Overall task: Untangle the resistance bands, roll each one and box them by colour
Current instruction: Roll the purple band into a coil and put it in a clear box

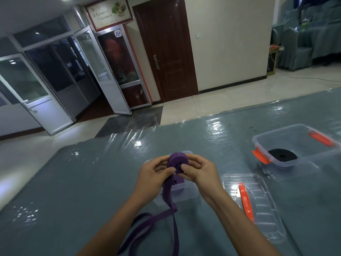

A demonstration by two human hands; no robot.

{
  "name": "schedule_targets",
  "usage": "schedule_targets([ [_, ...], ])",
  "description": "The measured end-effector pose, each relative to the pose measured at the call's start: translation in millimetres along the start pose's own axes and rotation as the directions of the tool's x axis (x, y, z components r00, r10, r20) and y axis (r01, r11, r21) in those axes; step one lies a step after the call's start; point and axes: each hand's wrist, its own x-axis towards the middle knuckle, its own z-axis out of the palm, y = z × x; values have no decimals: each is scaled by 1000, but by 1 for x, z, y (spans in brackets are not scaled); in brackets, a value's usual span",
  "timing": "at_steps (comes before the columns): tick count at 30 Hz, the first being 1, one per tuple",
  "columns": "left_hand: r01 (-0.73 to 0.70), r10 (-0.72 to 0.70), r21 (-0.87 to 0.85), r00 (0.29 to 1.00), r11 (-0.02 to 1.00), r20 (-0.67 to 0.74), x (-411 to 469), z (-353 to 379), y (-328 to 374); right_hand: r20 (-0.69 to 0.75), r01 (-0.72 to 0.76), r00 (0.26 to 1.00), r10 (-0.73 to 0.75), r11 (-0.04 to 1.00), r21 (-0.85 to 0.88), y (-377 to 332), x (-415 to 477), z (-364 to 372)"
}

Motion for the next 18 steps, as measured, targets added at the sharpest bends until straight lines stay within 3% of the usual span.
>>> schedule_targets([
  [2,-8,8,48,1000,999,7,0,1,-3,-12,11,1000,-12,997,-74,3,-2,0],
  [4,-20,18,116,1000,993,26,0,1,-7,-7,86,996,-93,946,-313,0,-3,-1],
  [7,-92,65,265,992,960,108,0,-1,-16,119,218,974,-193,645,-733,-8,-3,-6],
  [8,-114,76,304,988,946,134,-1,-2,-18,166,242,969,-184,561,-792,-11,-3,-7],
  [10,-131,80,335,984,933,160,-2,1,-22,203,242,970,-133,488,-838,-15,-3,-11],
  [12,-107,65,298,987,949,150,-5,5,-23,176,211,977,-117,525,-824,-18,-4,-15],
  [13,-84,52,254,990,964,131,-7,7,-23,144,183,983,-113,593,-784,-18,-5,-15],
  [16,-5,3,92,1000,996,30,-9,14,-28,22,47,999,-42,870,-490,-18,-9,-15],
  [18,44,-44,-17,998,999,-34,-9,16,-32,-33,-20,999,11,962,-274,-13,-12,-13],
])
